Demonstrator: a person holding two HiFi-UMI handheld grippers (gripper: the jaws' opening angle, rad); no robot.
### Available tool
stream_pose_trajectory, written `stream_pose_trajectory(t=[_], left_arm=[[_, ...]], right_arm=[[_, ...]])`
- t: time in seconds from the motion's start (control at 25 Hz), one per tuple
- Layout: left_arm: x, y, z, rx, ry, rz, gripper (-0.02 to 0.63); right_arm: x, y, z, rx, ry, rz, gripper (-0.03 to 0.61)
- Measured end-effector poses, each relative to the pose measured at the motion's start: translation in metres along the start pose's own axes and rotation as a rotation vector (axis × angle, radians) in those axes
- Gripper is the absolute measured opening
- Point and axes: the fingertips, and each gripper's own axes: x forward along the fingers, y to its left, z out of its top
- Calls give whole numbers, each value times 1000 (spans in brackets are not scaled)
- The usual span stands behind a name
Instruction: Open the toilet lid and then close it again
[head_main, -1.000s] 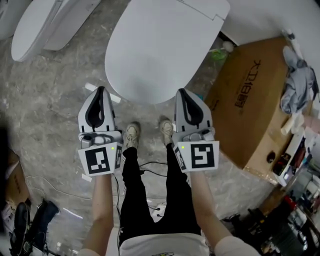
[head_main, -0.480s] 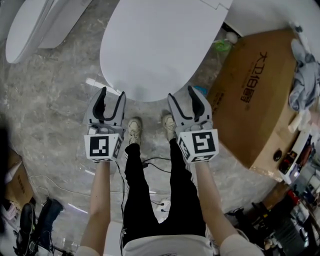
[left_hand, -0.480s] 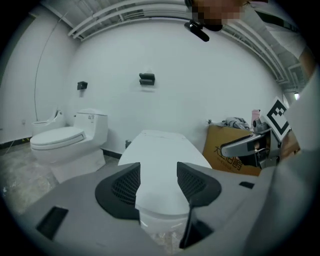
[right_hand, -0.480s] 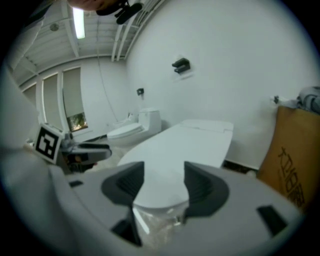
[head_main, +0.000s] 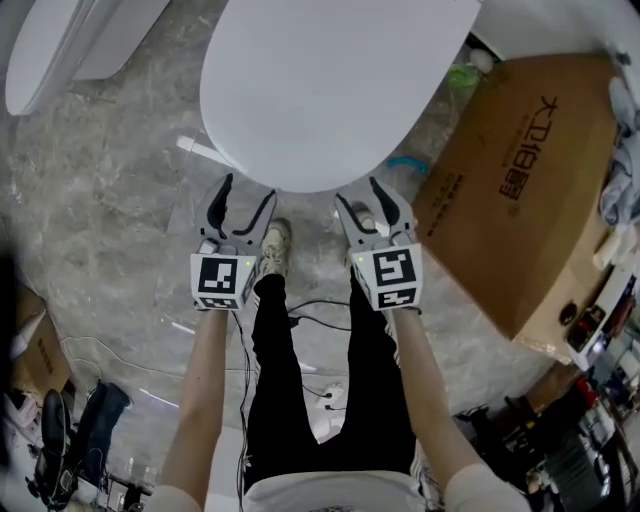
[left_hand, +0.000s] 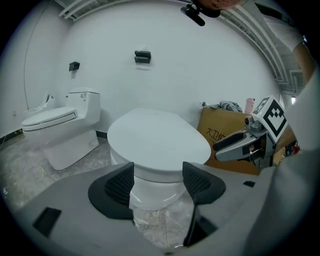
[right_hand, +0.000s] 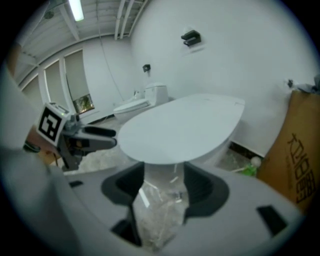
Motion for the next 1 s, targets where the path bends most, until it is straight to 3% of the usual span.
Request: stream_pose_trajectory(t=[0.36, 0.56, 0.76, 1.0], left_arm=[[17, 7, -30, 109, 88, -5, 313], [23, 5, -22, 132, 78, -16, 314], [22, 4, -17, 160, 77, -13, 314], [18, 2, -11, 140, 79, -27, 313]], right_arm=[[23, 8, -12, -15, 58, 16, 250], [22, 11, -12, -37, 66, 25, 250], [21, 6, -8, 7, 67, 13, 250], [17, 6, -4, 16, 85, 20, 249]])
